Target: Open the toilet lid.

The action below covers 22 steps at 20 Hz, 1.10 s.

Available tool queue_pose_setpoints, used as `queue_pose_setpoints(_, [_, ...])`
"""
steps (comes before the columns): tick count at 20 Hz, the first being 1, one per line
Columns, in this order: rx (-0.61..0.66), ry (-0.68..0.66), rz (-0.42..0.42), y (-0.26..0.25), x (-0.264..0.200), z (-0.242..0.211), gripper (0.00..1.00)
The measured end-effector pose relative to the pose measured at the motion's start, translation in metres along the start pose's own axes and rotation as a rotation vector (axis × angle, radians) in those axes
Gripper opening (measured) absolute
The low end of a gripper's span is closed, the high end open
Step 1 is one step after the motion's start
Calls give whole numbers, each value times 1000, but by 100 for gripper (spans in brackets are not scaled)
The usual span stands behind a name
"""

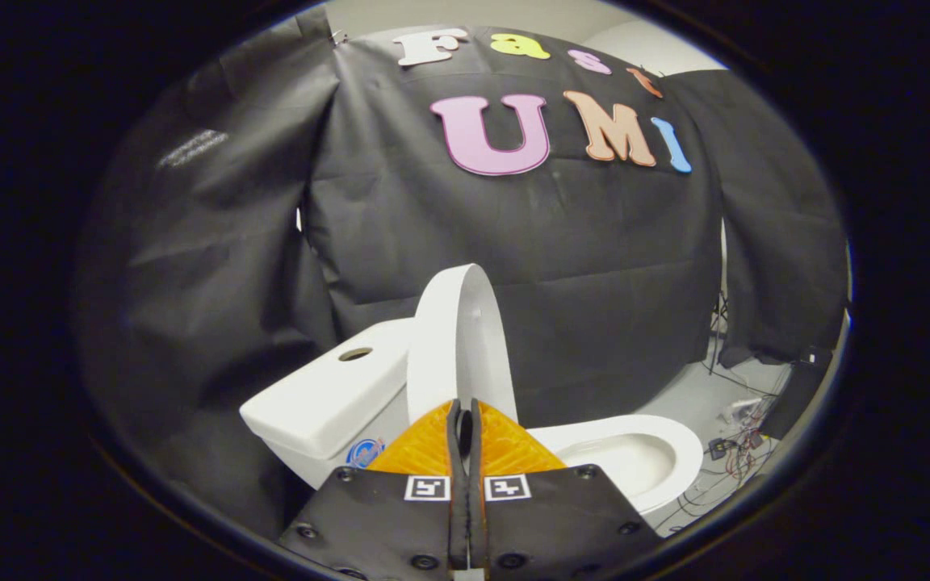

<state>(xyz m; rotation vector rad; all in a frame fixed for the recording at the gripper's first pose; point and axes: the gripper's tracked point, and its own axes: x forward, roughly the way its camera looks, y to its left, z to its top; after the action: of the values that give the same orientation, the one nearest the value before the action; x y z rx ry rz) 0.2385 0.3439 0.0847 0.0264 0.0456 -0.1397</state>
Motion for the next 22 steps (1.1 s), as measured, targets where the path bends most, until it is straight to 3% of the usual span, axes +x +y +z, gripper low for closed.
queue_pose_setpoints(3, [2,16,31,17,5,-4,1])
queue_pose_setpoints(5, [12,15,45,28,7,-8,8])
queue_pose_setpoints(7, [-16,12,60,39,8,-8,8])
queue_pose_setpoints(12, [-85,-9,43,48,7,-10,8])
queue_pose_setpoints(13, [-73,6,54,51,10,-14,8])
queue_pose_setpoints(14, [-48,-3,63,53,6,-13,17])
queue_pose_setpoints(16, [-5,12,95,56,10,-15,17])
queue_pose_setpoints(17, [11,7,118,58,6,-14,24])
queue_pose_setpoints(18, [35,2,149,62,7,-9,25])
queue_pose_setpoints(20, [52,1,195,66,1,-4,55])
queue_pose_setpoints(22, [3,0,191,60,-5,-1,84])
